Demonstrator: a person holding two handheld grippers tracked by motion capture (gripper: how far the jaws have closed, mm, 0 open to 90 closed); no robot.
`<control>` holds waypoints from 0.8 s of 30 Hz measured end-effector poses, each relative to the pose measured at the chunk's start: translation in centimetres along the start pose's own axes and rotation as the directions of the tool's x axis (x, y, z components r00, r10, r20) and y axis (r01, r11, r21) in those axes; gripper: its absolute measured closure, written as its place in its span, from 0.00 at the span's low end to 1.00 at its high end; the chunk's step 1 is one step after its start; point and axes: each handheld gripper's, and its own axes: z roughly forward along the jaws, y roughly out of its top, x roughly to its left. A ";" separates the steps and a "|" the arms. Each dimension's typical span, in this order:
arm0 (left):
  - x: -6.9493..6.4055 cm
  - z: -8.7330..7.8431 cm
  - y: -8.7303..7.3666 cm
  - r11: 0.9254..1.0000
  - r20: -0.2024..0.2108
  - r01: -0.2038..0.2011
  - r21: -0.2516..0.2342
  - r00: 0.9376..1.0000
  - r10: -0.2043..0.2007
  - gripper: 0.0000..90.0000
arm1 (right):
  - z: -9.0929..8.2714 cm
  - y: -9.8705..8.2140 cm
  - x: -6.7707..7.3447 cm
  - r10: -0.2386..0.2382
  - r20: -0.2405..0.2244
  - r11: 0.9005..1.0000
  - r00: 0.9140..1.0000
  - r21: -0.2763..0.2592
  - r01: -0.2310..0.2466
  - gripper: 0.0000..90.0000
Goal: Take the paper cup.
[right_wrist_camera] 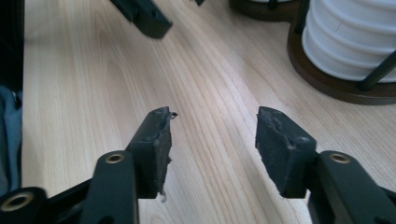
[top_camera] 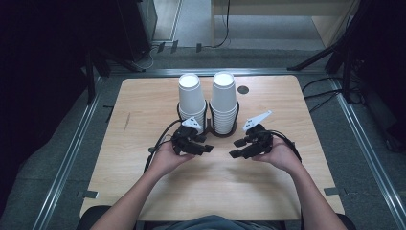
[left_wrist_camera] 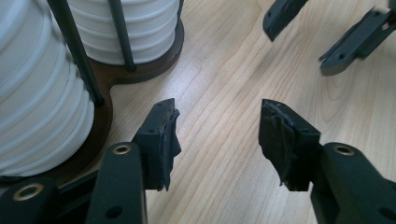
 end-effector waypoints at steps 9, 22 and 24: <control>-0.2 -0.4 0.4 1.000 0.000 0.003 -0.017 1.000 -0.003 0.60 | -0.6 0.3 0.0 -0.018 0.030 1.000 0.999 -0.014 0.018 0.47; -0.3 -1.3 3.3 0.999 -0.020 0.011 -0.039 1.000 -0.012 0.75 | -2.8 2.4 0.1 -0.025 0.073 0.999 0.997 -0.033 0.028 0.43; -0.3 -1.4 3.7 0.999 -0.019 0.015 -0.042 1.000 -0.016 0.78 | -3.2 2.7 -0.1 -0.020 0.077 0.999 0.997 -0.039 0.023 0.42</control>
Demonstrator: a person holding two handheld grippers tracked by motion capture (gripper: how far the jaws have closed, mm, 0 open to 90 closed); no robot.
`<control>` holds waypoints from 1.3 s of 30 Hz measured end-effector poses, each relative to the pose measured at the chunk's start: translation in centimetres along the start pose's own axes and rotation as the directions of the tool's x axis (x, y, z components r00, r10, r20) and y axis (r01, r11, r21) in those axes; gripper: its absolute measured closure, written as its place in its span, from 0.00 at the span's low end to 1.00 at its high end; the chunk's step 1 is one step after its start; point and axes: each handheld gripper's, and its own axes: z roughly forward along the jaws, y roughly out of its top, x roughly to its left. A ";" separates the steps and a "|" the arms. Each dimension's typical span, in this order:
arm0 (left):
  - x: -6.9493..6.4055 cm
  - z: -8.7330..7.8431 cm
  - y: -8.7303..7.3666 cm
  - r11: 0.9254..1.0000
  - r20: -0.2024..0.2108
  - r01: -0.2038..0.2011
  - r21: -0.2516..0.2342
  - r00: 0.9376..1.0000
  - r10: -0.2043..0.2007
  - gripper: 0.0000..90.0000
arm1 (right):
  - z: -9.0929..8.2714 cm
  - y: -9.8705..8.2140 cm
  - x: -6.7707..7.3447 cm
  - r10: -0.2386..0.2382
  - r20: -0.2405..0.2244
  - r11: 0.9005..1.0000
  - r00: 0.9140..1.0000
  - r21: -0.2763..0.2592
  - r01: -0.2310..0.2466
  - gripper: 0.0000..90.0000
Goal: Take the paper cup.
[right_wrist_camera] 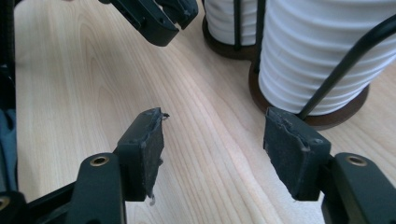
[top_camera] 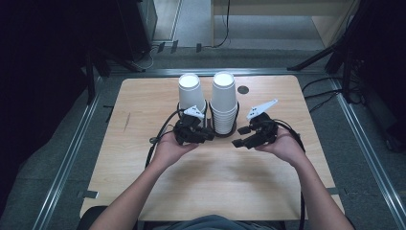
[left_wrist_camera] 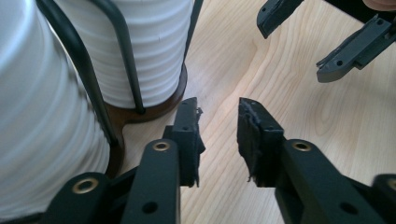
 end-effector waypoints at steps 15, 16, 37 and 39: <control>-0.6 0.1 2.6 1.000 -0.050 0.005 -0.026 0.999 -0.006 0.95 | -2.2 2.7 -1.2 0.021 0.031 1.000 0.999 -0.017 -0.020 0.41; -0.6 0.2 2.8 1.000 -0.055 0.005 -0.027 0.998 -0.006 0.97 | -2.5 3.1 -1.2 0.010 0.041 1.000 0.999 -0.014 -0.010 0.41; -0.4 1.3 4.9 0.998 -0.131 0.056 -0.023 0.990 -0.059 0.99 | -4.5 8.4 -2.5 -0.008 0.125 0.999 0.992 -0.052 0.015 0.30; -0.3 1.3 4.9 0.997 -0.130 0.066 -0.031 0.989 -0.069 0.99 | -4.3 8.9 -2.5 -0.011 0.131 0.999 0.991 -0.048 0.018 0.29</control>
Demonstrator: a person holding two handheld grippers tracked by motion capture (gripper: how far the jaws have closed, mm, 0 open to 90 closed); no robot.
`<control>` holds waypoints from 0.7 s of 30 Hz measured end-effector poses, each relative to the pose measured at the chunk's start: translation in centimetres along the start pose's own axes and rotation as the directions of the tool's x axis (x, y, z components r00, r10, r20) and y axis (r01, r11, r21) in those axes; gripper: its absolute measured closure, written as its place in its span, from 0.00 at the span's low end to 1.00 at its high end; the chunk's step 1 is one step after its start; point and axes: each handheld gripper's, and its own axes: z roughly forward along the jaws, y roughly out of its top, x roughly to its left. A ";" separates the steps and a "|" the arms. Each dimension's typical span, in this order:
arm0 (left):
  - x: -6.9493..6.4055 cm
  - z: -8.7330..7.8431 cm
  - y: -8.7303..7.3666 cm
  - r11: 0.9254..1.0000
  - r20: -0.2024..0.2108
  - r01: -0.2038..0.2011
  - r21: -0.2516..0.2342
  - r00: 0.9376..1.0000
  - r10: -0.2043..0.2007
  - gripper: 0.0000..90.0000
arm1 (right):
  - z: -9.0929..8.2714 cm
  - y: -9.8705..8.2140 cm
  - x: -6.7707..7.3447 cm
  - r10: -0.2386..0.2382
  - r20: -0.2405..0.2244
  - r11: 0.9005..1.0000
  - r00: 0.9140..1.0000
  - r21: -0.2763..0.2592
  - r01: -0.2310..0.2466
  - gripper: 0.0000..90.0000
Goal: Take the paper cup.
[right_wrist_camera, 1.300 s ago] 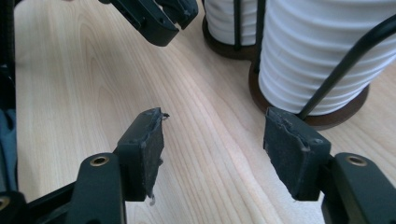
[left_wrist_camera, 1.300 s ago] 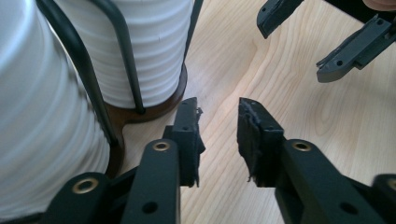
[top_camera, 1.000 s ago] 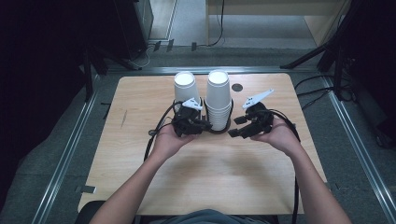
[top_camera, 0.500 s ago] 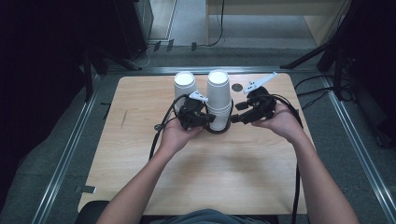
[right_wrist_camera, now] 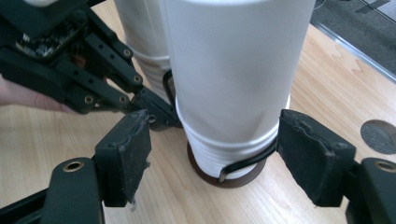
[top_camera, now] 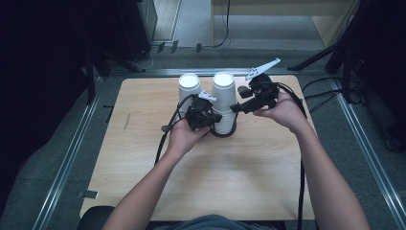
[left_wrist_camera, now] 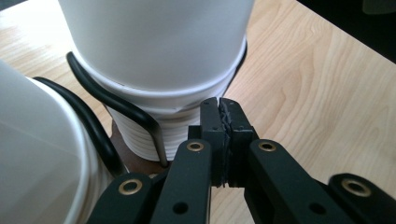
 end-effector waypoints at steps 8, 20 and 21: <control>0.1 0.2 0.0 1.000 -0.010 0.006 -0.007 1.000 -0.006 0.99 | 0.6 1.8 0.1 -0.004 0.015 1.000 1.000 0.003 0.004 0.25; -0.1 0.2 0.0 1.000 -0.022 -0.005 -0.004 1.000 0.005 0.99 | 1.7 3.7 -0.4 0.026 0.039 1.000 0.999 -0.010 -0.026 0.21; -0.1 0.2 0.0 1.000 -0.022 -0.005 -0.004 1.000 0.005 0.99 | 1.7 3.7 -0.4 0.026 0.039 1.000 0.999 -0.010 -0.026 0.21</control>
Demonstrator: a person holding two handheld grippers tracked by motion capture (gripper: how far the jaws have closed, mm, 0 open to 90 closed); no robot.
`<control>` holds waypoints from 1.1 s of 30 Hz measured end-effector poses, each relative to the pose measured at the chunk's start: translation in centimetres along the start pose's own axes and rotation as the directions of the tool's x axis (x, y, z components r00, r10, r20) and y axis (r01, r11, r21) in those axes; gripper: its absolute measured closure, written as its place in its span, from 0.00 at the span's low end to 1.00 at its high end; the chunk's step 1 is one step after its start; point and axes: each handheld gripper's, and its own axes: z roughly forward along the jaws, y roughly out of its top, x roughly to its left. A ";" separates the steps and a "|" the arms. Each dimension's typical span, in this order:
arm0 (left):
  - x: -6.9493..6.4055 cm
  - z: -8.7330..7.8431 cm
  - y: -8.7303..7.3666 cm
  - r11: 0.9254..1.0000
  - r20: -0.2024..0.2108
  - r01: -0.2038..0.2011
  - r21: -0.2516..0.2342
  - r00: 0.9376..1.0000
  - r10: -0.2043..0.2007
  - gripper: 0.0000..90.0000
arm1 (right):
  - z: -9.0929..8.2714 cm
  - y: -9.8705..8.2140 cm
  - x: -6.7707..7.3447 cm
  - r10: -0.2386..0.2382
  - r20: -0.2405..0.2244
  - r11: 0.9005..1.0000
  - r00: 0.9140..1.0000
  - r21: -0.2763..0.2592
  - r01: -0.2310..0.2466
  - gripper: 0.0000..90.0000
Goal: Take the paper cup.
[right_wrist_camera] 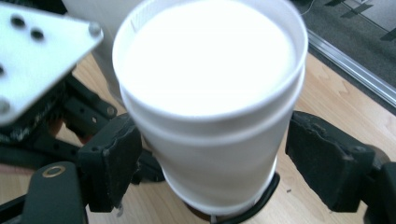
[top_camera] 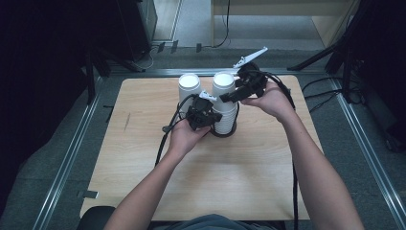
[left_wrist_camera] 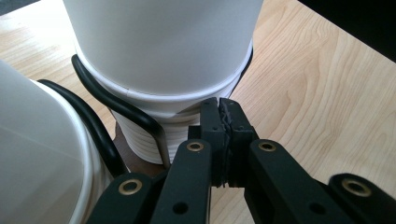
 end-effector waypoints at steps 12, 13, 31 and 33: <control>-0.3 0.1 0.1 1.000 -0.023 -0.012 0.007 1.000 0.012 0.99 | 1.5 1.9 0.8 -0.020 0.067 1.000 0.998 0.009 0.020 0.22; -0.3 0.1 0.1 1.000 -0.025 -0.014 0.009 1.000 0.014 0.99 | 1.4 1.9 0.9 -0.029 0.073 1.000 0.997 0.009 0.029 0.22; -0.3 0.1 0.0 0.999 -0.026 -0.029 0.013 0.999 0.029 0.99 | 1.0 2.7 1.9 -0.092 0.111 0.995 0.990 0.043 0.088 0.25; -0.2 0.0 0.0 1.000 -0.025 -0.029 0.012 0.999 0.029 0.99 | 1.0 2.8 1.8 -0.099 0.108 0.994 0.989 0.047 0.095 0.25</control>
